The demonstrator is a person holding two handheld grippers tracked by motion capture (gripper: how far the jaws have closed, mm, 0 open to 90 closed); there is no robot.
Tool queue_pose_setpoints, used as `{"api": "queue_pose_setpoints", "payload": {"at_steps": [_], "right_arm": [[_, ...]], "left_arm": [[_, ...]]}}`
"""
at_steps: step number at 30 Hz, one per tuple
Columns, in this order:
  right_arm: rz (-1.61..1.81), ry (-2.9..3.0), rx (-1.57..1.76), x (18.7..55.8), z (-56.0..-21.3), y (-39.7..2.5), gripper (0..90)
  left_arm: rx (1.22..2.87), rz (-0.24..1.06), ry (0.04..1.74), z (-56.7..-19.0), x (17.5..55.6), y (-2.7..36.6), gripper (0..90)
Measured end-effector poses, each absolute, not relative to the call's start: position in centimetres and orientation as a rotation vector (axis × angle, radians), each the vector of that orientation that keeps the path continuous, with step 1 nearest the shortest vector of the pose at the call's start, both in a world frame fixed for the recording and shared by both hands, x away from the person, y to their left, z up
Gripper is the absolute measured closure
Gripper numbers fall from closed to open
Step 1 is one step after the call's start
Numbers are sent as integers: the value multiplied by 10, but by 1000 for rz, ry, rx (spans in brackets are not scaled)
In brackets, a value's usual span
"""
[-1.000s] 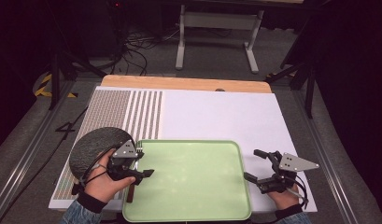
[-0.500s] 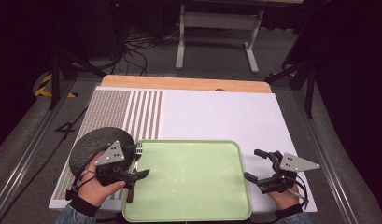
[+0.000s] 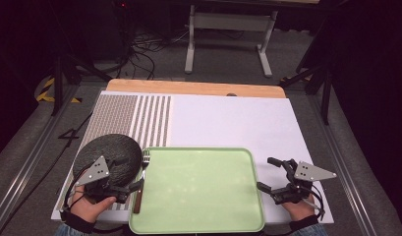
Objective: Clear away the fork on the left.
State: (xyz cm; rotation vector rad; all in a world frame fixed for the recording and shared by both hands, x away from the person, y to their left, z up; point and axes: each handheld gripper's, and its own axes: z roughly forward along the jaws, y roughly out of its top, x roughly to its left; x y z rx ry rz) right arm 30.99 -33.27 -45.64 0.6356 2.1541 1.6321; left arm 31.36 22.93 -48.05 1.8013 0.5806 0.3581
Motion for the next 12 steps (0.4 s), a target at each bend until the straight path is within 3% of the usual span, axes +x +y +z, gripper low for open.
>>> {"api": "queue_pose_setpoints", "payload": {"at_steps": [12], "right_arm": [[1628, 2150, 630, 308, -458, -332, 53]], "left_arm": [[1860, 377, 573, -487, 317, 230, 45]]}}
